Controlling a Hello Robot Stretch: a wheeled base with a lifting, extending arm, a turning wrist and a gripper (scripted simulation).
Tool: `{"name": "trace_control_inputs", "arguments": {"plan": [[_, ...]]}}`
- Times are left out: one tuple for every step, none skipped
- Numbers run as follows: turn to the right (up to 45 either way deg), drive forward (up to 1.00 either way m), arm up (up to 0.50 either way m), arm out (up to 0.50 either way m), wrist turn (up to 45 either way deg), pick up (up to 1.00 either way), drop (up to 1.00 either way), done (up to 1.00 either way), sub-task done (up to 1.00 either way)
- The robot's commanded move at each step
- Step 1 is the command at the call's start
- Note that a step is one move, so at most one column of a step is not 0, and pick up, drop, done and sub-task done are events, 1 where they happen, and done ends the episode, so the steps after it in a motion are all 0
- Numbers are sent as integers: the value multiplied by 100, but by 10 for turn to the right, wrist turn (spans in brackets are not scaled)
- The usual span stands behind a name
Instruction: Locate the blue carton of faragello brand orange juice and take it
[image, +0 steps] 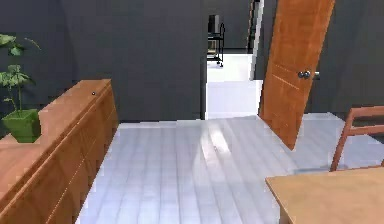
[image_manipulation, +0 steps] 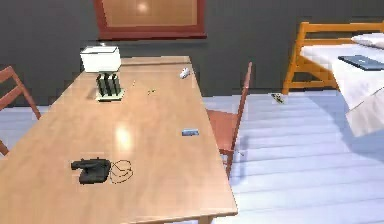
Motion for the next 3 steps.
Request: {"name": "trace_control_inputs", "arguments": {"plan": [[0,85,0,0,0,0,0,0,0],[150,0,0,0,0,0,0,0,0],[30,0,0,0,0,0,0,0,0]]}}
